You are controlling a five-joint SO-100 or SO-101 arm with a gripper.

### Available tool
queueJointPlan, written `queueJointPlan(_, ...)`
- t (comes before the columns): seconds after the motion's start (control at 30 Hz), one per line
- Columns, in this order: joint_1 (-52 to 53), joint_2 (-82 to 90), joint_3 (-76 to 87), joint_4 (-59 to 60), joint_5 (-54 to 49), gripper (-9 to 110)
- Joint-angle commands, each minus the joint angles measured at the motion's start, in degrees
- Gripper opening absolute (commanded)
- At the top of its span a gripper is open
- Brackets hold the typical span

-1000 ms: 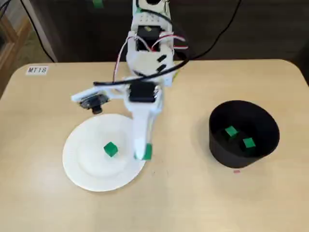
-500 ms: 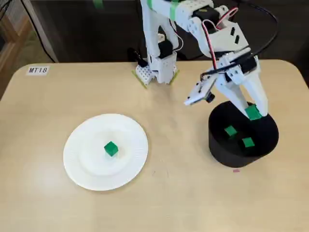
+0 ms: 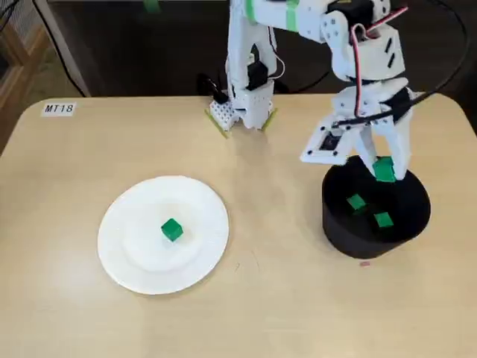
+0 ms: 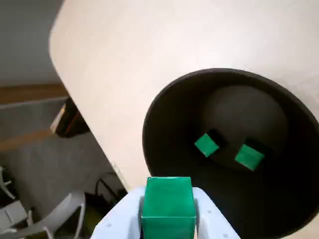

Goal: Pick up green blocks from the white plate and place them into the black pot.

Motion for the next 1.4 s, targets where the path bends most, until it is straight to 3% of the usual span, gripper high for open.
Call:
queueJointPlan(0.0, -1.05, -3.25, -10.9, 5.27, -0.44, -2)
queueJointPlan(0.17, -0.7, -3.08, -10.9, 7.73, 2.2, -2)
queueJointPlan(0.33, -1.41, -1.67, -10.28, 9.32, 2.29, 23)
queueJointPlan(0.47, -1.49, -1.05, -10.28, 9.4, 2.64, 29)
queueJointPlan(0.6, -1.05, -0.97, -10.28, 9.4, 2.72, 24)
queueJointPlan(0.63, -0.79, -0.97, -10.28, 9.4, 2.9, 17)
queueJointPlan(0.67, -0.26, -0.97, -10.28, 9.4, 3.78, 2)
queueJointPlan(0.7, 0.53, -0.88, -10.2, 9.58, 4.31, -2)
queueJointPlan(0.93, 16.87, 7.03, -3.43, 8.88, 5.27, -2)
queueJointPlan(1.03, 27.42, 14.06, 7.73, 1.32, 4.57, -2)
queueJointPlan(1.17, 40.96, 27.69, 34.45, -20.39, 6.24, -2)
queueJointPlan(1.37, 50.89, 20.57, 37.0, -20.48, 13.62, -2)
